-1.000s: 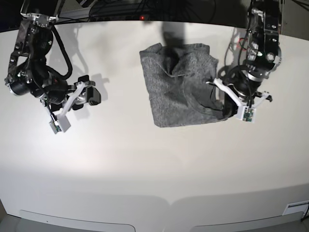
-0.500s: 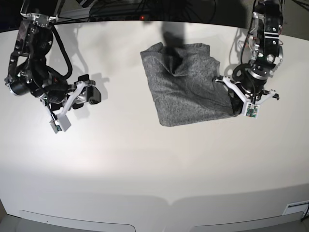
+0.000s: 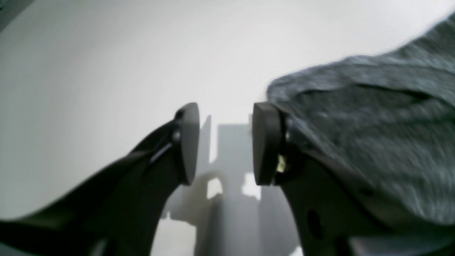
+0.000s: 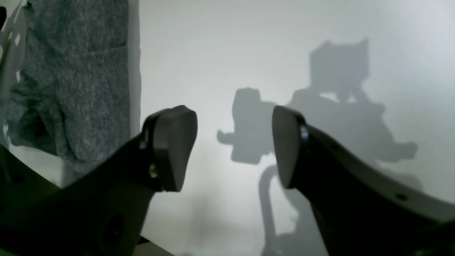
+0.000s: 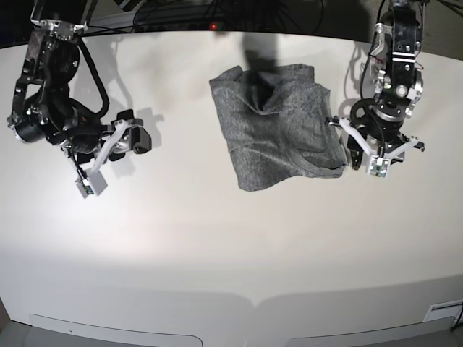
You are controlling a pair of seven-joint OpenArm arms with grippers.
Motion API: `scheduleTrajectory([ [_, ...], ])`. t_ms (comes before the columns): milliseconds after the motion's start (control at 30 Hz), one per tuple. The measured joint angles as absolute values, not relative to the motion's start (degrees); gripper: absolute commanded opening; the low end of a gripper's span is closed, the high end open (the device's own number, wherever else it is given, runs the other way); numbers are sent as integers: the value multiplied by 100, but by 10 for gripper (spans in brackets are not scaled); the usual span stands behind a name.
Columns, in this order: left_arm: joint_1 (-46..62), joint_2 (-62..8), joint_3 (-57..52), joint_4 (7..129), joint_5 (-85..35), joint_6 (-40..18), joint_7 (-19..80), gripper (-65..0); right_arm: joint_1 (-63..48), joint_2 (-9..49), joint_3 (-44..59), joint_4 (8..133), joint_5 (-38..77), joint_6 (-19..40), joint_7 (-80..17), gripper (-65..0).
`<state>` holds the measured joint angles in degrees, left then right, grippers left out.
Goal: Fold the T-shirt properly
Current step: 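Pull the shirt edge with the left gripper to square the bundle, then grasp the shirt's collar edge with the left gripper and smooth it flat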
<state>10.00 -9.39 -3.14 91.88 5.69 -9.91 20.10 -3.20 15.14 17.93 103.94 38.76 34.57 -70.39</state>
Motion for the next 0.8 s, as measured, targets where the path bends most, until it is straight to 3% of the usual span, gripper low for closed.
scheduleTrajectory([
  [100,1111,-939,-316,9448,95,-978,2362,-571,-320,1511,1793,10394,3876,3459,-7039,-277],
  [233,1603,-947,-333,10420,-399,-1389,2679,-572,-322,1514,1793,10394,3962,3457,-7039,-277],
  [333,2097,-950,-311,11034,-773,-2213,2954,-518,-320,1511,1793,10394,4130,3457,-7037,-277],
  [467,2587,-952,-322,11177,-989,-2709,3085,-405,-322,1514,1793,10394,4132,3459,-7039,-277],
  [600,2786,-950,-314,11179,-1321,-3323,3065,-400,-318,1509,1793,10394,4132,3459,-7039,-277],
  [800,2746,-954,-8,11179,-1072,-3363,3017,-400,-320,1520,1793,10394,4134,3457,-7041,-277],
])
